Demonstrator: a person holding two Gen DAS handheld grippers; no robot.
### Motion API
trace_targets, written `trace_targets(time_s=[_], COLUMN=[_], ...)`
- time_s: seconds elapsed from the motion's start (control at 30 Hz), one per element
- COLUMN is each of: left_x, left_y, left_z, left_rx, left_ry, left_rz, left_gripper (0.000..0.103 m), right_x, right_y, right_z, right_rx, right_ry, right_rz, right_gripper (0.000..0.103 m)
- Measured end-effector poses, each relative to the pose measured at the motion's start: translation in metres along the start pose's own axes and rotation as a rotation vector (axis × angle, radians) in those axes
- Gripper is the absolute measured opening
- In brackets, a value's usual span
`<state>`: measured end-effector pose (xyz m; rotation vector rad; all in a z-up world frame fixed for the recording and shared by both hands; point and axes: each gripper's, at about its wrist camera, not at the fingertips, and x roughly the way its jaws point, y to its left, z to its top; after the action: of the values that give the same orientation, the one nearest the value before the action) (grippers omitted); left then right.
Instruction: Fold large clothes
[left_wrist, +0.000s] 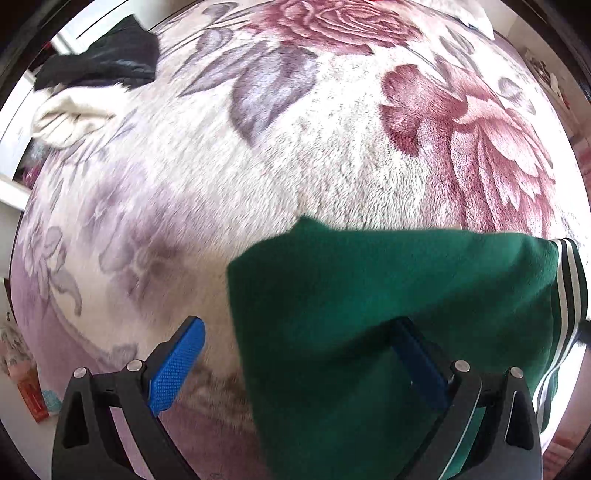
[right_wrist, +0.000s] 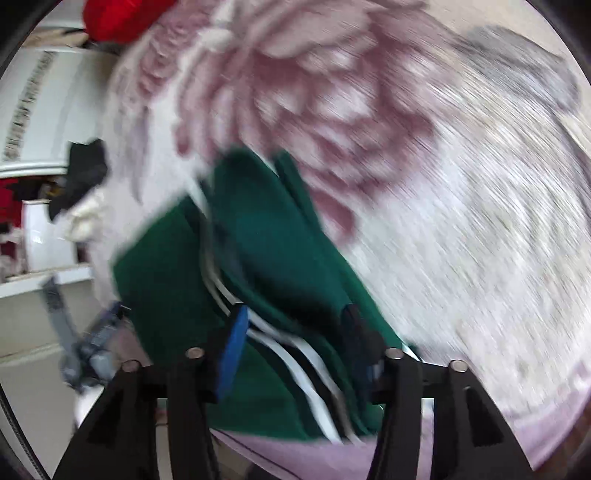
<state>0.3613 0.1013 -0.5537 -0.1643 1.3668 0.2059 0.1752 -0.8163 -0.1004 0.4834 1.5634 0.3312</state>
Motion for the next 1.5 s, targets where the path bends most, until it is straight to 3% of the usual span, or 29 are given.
trace_targets(time_s=[0.1, 0.13, 0.17, 0.3, 0.4, 0.47, 0.57, 0.6, 0.63, 0.67, 0.7, 0.83, 1.0, 1.03, 1.07, 1.1, 1.13, 1.23, 1.3, 1.37, 1.5], left_x=[0.002, 0.001, -0.001, -0.004, 0.006, 0.006, -0.003, -0.005, -0.006, -0.007, -0.008, -0.014, -0.019, -0.02, -0.022, -0.023, -0.024, -0.027, -0.029, -0.029, -0.016], left_y=[-0.008, -0.008, -0.009, -0.004, -0.001, 0.002, 0.004, 0.005, 0.006, 0.007, 0.008, 0.014, 0.024, 0.025, 0.026, 0.028, 0.03, 0.04, 0.048, 0.06, 0.077], left_z=[0.004, 0.004, 0.004, 0.003, 0.003, 0.003, -0.002, -0.005, -0.007, -0.011, -0.014, -0.031, -0.049, -0.05, -0.053, -0.056, -0.058, -0.065, -0.07, -0.078, -0.089], left_rx=[0.032, 0.035, 0.035, 0.007, -0.019, -0.032, -0.034, -0.031, -0.032, -0.037, -0.043, -0.062, -0.079, -0.079, -0.077, -0.075, -0.076, -0.093, -0.11, -0.156, -0.255], left_ry=[-0.004, -0.005, -0.005, -0.01, 0.015, 0.028, 0.01, 0.008, 0.009, 0.013, 0.019, 0.035, 0.048, 0.048, 0.046, 0.047, 0.049, 0.049, 0.045, 0.05, 0.114], left_rz=[0.011, 0.015, 0.016, -0.01, -0.032, -0.032, -0.025, -0.02, -0.02, -0.023, -0.028, -0.026, -0.002, 0.004, 0.013, 0.022, 0.03, 0.042, 0.031, 0.008, -0.132], left_gripper=[0.103, 0.103, 0.103, 0.103, 0.103, 0.103, 0.103, 0.103, 0.103, 0.103, 0.103, 0.103, 0.103, 0.103, 0.103, 0.103, 0.103, 0.103, 0.103, 0.103, 0.103], right_x=[0.018, 0.022, 0.026, 0.019, 0.035, 0.039, 0.015, 0.003, -0.01, -0.021, -0.028, -0.021, 0.023, 0.028, 0.03, 0.03, 0.026, 0.0, -0.004, 0.005, 0.008], right_y=[0.019, 0.023, 0.031, 0.063, 0.042, 0.033, 0.016, 0.01, 0.001, -0.01, -0.021, -0.048, -0.06, -0.054, -0.05, -0.046, -0.043, -0.042, -0.067, -0.088, -0.073], right_z=[0.035, 0.041, 0.047, 0.068, 0.086, 0.089, 0.077, 0.069, 0.055, 0.04, 0.022, -0.04, -0.068, -0.068, -0.067, -0.068, -0.069, -0.075, -0.077, -0.075, -0.058], right_rx=[-0.052, -0.067, -0.086, -0.164, -0.093, -0.067, -0.008, 0.001, 0.014, 0.025, 0.029, -0.015, -0.087, -0.116, -0.131, -0.135, -0.125, -0.104, -0.042, 0.043, -0.044], right_ry=[-0.004, -0.038, -0.061, -0.161, -0.079, -0.008, 0.045, 0.046, 0.041, 0.038, 0.039, 0.103, 0.204, 0.178, 0.151, 0.13, 0.113, 0.059, 0.061, 0.094, 0.156], right_rz=[0.076, 0.084, 0.064, -0.068, -0.12, -0.066, 0.022, 0.049, 0.055, 0.042, 0.019, -0.101, -0.042, -0.079, -0.093, -0.088, -0.111, -0.133, -0.167, -0.113, -0.133], right_gripper=[0.055, 0.049, 0.003, 0.002, 0.003, 0.003, 0.01, 0.018, 0.029, 0.055, 0.072, 0.074, 0.075, 0.075, 0.069, 0.025, 0.019, 0.014, 0.01, 0.01, 0.012])
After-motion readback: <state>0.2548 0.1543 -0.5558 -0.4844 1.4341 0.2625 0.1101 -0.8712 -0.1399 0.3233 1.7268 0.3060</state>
